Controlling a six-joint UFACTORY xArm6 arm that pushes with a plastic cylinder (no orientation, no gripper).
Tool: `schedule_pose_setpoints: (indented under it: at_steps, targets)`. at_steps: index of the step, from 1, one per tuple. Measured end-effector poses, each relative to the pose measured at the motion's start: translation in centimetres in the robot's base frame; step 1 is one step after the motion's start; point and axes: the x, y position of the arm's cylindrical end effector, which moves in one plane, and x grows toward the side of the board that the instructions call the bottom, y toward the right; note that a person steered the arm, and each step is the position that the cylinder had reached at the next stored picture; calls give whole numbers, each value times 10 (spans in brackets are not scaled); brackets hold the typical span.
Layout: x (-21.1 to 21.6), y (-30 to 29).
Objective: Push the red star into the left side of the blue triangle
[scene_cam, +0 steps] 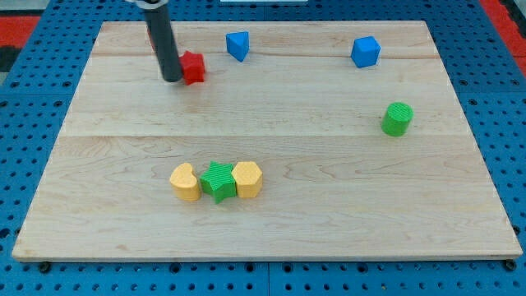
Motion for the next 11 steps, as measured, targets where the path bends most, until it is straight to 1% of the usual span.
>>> schedule_pose_setpoints:
  at_steps: [1, 2, 5, 6, 8, 9, 10, 11]
  targets:
    - [-3, 32]
    - [-9, 49]
    - [-62, 52]
    - [-67, 56]
    - [-67, 89]
    - [-67, 57]
    - [-67, 13]
    - [-69, 19]
